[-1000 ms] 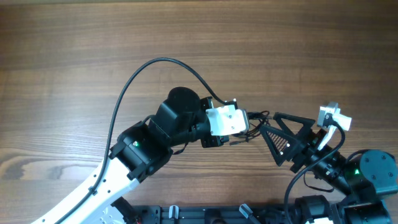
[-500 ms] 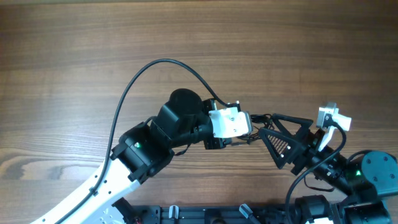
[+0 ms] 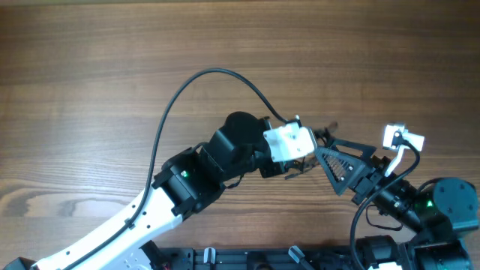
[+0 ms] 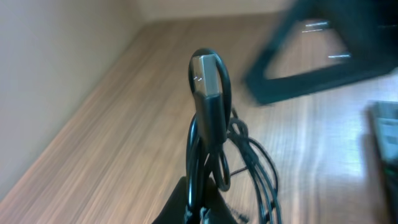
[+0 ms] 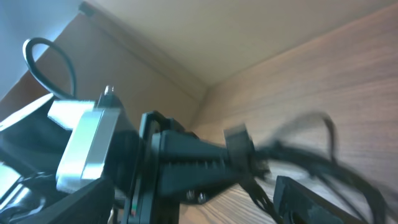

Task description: Untangle cables

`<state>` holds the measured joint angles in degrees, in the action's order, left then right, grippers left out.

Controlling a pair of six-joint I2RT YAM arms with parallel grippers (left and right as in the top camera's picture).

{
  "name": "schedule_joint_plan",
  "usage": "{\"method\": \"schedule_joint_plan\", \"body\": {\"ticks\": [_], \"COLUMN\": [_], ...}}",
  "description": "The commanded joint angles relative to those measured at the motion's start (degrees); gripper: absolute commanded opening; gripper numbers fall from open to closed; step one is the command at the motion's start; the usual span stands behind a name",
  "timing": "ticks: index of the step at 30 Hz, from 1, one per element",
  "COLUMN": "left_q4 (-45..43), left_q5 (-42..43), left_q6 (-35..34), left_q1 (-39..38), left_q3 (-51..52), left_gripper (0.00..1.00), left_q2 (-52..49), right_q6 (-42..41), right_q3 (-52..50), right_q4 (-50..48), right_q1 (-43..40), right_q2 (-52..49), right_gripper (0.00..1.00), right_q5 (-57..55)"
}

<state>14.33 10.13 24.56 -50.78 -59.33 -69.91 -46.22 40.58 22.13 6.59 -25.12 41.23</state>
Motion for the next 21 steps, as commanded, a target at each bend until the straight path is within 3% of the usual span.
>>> {"method": "schedule_joint_plan", "body": {"ticks": [1,5,11,14,21], "left_q4": [0.2,0.9,0.9,0.9,6.8], "left_q5": [-6.9,-5.1,18.3,25.1,26.3], "left_q6": [-5.6,-5.6,-5.5,-5.5,-5.3], "left_q1": [0.2,0.2,0.2,0.2,0.2], "left_q3": [-0.7,-0.7,-0.7,-0.7,-0.7], "left_gripper": [0.04,0.04,0.04,0.04,0.04], "left_q2": [0.4,1.4,1.4,1.4,3.8], "right_q6": [1.9,4.3,4.4,6.2,10.3], "right_q3": [0.2,0.2,0.2,0.2,0.2], "right_q4": [3.3,3.4,0.5,-0.5,2.1], "right_q1": [0.2,0.2,0.2,0.2,0.2], "right_q2": [0.2,0.2,0.2,0.2,0.2], "right_gripper": [0.87,0.89,0.89,0.90,0.94], "right_q5": [-6.0,-5.6,-3.5,-4.7,-21.2]}}
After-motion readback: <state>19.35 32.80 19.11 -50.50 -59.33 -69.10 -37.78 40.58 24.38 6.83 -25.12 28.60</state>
